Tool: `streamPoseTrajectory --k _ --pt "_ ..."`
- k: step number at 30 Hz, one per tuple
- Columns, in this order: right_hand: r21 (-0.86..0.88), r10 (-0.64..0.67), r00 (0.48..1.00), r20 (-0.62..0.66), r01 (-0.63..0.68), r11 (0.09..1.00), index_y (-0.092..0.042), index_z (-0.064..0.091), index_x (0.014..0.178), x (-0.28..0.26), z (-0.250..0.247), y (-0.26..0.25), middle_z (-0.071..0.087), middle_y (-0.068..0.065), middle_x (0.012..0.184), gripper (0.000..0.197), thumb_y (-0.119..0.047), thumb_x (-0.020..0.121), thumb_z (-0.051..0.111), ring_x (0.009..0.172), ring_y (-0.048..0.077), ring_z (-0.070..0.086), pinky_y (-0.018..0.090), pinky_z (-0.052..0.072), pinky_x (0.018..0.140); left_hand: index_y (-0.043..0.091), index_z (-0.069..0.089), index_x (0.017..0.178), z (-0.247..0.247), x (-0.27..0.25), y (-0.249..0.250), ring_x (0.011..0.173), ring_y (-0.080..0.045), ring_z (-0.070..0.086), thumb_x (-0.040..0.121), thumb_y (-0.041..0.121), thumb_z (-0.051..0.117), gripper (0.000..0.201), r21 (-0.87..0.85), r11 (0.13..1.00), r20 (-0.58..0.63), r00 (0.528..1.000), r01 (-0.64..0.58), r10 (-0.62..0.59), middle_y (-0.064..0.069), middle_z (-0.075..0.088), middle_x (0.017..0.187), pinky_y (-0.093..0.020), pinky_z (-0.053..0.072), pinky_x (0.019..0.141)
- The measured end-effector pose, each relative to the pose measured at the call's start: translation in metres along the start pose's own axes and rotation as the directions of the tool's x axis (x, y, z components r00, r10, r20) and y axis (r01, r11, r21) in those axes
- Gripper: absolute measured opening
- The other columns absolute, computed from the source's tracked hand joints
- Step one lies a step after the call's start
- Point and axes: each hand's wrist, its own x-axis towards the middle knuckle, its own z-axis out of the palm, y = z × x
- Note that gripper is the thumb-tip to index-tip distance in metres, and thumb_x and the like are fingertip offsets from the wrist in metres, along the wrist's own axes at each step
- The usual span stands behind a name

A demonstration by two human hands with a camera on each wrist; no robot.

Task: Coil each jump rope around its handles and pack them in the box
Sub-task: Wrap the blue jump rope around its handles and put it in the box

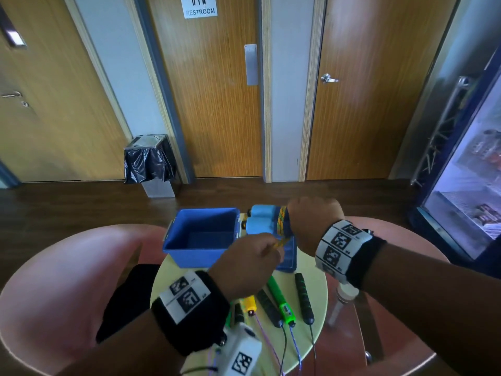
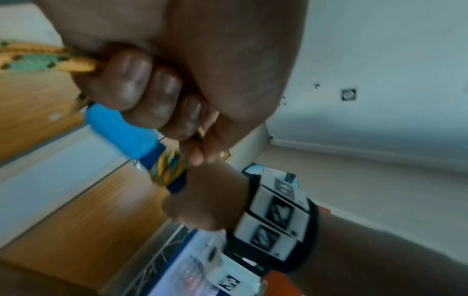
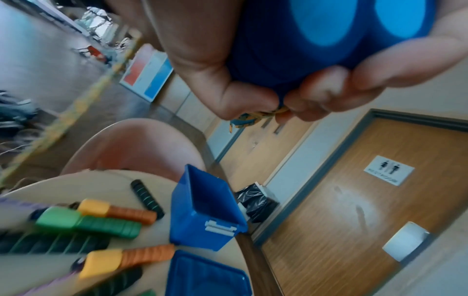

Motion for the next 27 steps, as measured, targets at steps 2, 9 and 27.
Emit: streamPoseTrajectory --k 2,9,27 --pt "-0.038 -0.076 0.996 0.051 0.078 0.996 -0.024 0.055 0.099 -0.004 0.003 -0.003 0.063 -0.005 0.096 0.013 -0.020 0.088 0.061 0.086 0.018 0.064 0.031 0.041 0.064 0.017 0.052 0.069 -0.015 0.009 -0.003 0.057 -0.009 0.044 0.094 0.031 0.060 0.029 0.205 0.976 0.056 0.996 -0.079 0.069 0.004 0.046 0.061 -0.031 0.035 0.059" --pt "-0.099 -0.359 0.917 0.172 0.379 0.920 -0.021 0.058 0.108 -0.029 0.004 -0.012 0.064 -0.003 0.100 0.022 -0.024 0.086 0.061 0.092 0.022 0.065 0.032 0.049 0.072 0.029 0.070 0.090 -0.053 0.036 -0.003 0.071 -0.003 0.055 0.089 0.051 0.063 0.023 0.466 0.837 0.279 0.945 -0.286 0.168 0.012 0.064 0.077 -0.023 0.037 0.064" --pt "0.090 -0.413 0.909 -0.061 0.417 0.904 -0.031 0.052 0.113 -0.086 -0.075 0.016 0.060 -0.010 0.103 0.036 -0.042 0.079 0.060 0.089 0.018 0.063 0.036 0.056 0.074 0.049 0.073 0.073 -0.052 0.046 -0.004 0.069 0.009 0.059 0.074 0.047 0.064 0.009 -0.371 0.923 0.197 0.962 -0.104 0.188 0.024 0.067 0.071 -0.012 0.046 0.068"
